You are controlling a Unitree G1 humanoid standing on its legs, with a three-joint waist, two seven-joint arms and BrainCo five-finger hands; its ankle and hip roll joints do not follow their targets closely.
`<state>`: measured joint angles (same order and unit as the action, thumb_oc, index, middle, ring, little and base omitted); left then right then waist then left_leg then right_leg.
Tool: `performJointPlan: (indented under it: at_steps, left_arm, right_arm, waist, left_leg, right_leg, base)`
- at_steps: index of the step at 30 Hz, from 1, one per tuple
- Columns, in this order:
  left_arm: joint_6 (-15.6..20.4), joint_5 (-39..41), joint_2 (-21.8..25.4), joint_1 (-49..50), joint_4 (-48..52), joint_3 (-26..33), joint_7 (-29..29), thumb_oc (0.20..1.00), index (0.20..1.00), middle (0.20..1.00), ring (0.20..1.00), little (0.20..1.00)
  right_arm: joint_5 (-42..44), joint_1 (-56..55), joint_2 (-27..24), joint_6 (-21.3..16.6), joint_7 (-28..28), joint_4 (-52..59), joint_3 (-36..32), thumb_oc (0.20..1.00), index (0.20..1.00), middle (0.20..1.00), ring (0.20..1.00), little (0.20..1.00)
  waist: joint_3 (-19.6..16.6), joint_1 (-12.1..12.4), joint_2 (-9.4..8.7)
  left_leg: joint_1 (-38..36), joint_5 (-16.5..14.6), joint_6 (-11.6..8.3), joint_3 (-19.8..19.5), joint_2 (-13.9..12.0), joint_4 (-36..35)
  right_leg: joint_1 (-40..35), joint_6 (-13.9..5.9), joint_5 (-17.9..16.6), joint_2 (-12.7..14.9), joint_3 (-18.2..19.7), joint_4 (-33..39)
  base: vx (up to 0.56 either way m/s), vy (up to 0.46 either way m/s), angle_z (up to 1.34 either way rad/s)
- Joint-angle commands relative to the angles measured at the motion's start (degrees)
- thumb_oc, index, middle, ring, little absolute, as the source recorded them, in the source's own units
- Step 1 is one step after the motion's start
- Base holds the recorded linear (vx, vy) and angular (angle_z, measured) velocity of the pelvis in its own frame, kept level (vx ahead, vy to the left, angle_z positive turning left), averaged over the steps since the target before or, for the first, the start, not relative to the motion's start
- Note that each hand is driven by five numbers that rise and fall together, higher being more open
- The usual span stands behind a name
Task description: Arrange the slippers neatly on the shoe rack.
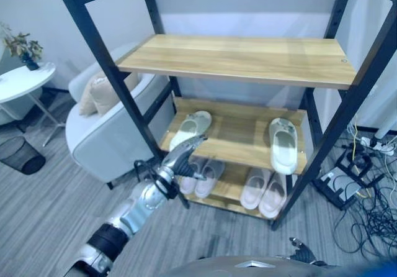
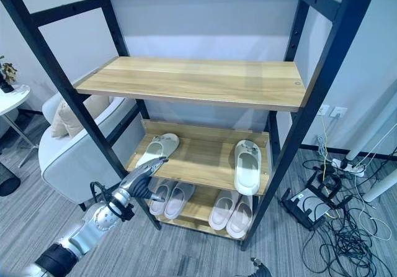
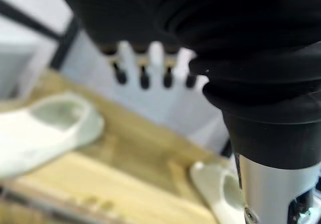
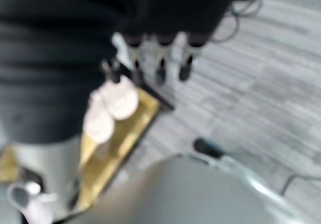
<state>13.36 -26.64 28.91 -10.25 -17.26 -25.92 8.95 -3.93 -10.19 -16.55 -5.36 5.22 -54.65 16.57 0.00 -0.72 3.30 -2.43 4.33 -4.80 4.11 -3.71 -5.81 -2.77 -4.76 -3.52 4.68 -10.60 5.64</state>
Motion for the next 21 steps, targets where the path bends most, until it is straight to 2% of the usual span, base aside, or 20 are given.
performJointPlan:
  at_steps: [1,7,10,12,13,14,16,18,21]
  left_arm:
    - [-0.4,-2.0,1.5,-9.9,-2.7,0.7,4.6,1.000,1.000,1.000,1.000,1.000]
    - [-3.6,-1.2,4.9,-19.3,-10.5,1.8,8.8,1.000,1.000,1.000,1.000,1.000]
    - [-6.1,-7.1,8.5,-27.8,-13.6,-2.8,10.6,1.000,1.000,1.000,1.000,1.000]
    - [-6.8,-8.4,9.4,-30.9,-14.7,-4.2,10.9,1.000,1.000,1.000,1.000,1.000]
    - [-8.3,-10.1,10.8,-38.0,-19.6,-7.9,11.9,1.000,1.000,1.000,1.000,1.000]
    - [-8.3,-10.1,10.8,-38.1,-19.6,-7.9,11.9,1.000,1.000,1.000,1.000,1.000]
    - [-10.3,-9.9,12.6,-47.0,-26.9,-12.0,13.0,1.000,1.000,1.000,1.000,1.000]
    - [-10.6,-9.6,12.8,-49.0,-28.4,-12.9,13.0,1.000,1.000,1.000,1.000,1.000]
    - [-11.6,-7.7,12.9,-55.2,-36.1,-15.9,13.6,1.000,1.000,1.000,1.000,1.000]
  right_arm:
    - [0.9,3.5,-1.9,-1.1,0.2,3.8,0.8,1.000,1.000,1.000,1.000,1.000]
    - [2.0,2.9,-3.8,-1.5,1.1,5.4,-0.9,1.000,1.000,1.000,1.000,1.000]
    - [2.5,4.7,-5.7,-1.9,1.9,4.6,-1.2,1.000,1.000,1.000,1.000,1.000]
    - [2.6,5.2,-6.2,-2.1,2.1,5.3,-1.3,1.000,1.000,1.000,1.000,1.000]
    - [2.5,5.8,-7.3,-2.6,2.6,6.6,-1.0,1.000,1.000,1.000,1.000,1.000]
    - [2.5,5.8,-7.3,-2.6,2.6,6.6,-1.0,1.000,1.000,1.000,1.000,1.000]
    - [2.5,6.9,-8.4,-3.0,3.0,7.4,0.2,1.000,1.000,1.000,1.000,1.000]
    - [2.8,7.1,-8.4,-3.1,3.0,7.5,0.3,1.000,1.000,1.000,1.000,1.000]
    - [3.9,8.1,-8.4,-3.6,3.2,8.0,1.3,1.000,1.000,1.000,1.000,1.000]
  waist:
    - [4.6,-1.6,1.36]
    - [5.3,-3.2,0.92]
    - [6.9,-3.9,0.80]
    - [7.5,-3.9,0.67]
    - [8.6,-4.2,0.18]
    - [8.5,-4.2,0.17]
    - [9.5,-4.8,-0.95]
    - [9.7,-4.9,-1.26]
    - [10.8,-5.4,-2.39]
  left_leg:
    - [0.3,-3.3,-1.55,-0.4,1.0,0.8]
    - [2.2,-3.0,-1.57,0.5,0.4,0.8]
    - [4.5,-2.5,-1.49,0.5,0.3,0.8]
    - [5.6,-2.2,-1.47,0.5,0.2,0.8]
    - [8.0,-1.5,-1.43,0.4,0.1,0.8]
    - [8.1,-1.5,-1.43,0.4,0.1,0.8]
    - [11.8,-0.4,-1.49,0.6,-0.4,0.8]
    - [12.7,-0.1,-1.47,0.7,-0.5,0.8]
    - [15.5,0.9,-1.35,0.7,-0.8,0.8]
  right_leg:
    - [-2.1,-4.34,3.9,3.3,-0.6,-0.6]
    - [0.7,-4.38,3.0,2.7,0.6,-0.6]
    - [3.1,-4.57,2.3,2.5,1.2,-0.6]
    - [4.2,-4.63,1.9,2.5,1.4,-0.6]
    - [6.9,-4.70,1.2,2.3,1.7,-0.8]
    - [7.0,-4.70,1.2,2.3,1.7,-0.8]
    - [11.2,-4.65,0.1,2.0,2.5,-1.4]
    - [12.3,-4.66,-0.1,2.0,2.6,-1.7]
    - [15.4,-4.82,-1.0,1.9,3.3,-1.8]
  base:
    - [0.01,-0.011,-0.06]
    - [-0.01,-0.007,-0.04]
    - [-0.10,0.020,-0.19]
    - [-0.14,0.022,-0.11]
    - [-0.17,0.018,-0.07]
    - [-0.19,-0.002,-0.01]
    - [-0.13,-0.004,-0.05]
    - [-0.07,0.000,-0.10]
    - [-0.07,0.007,-0.12]
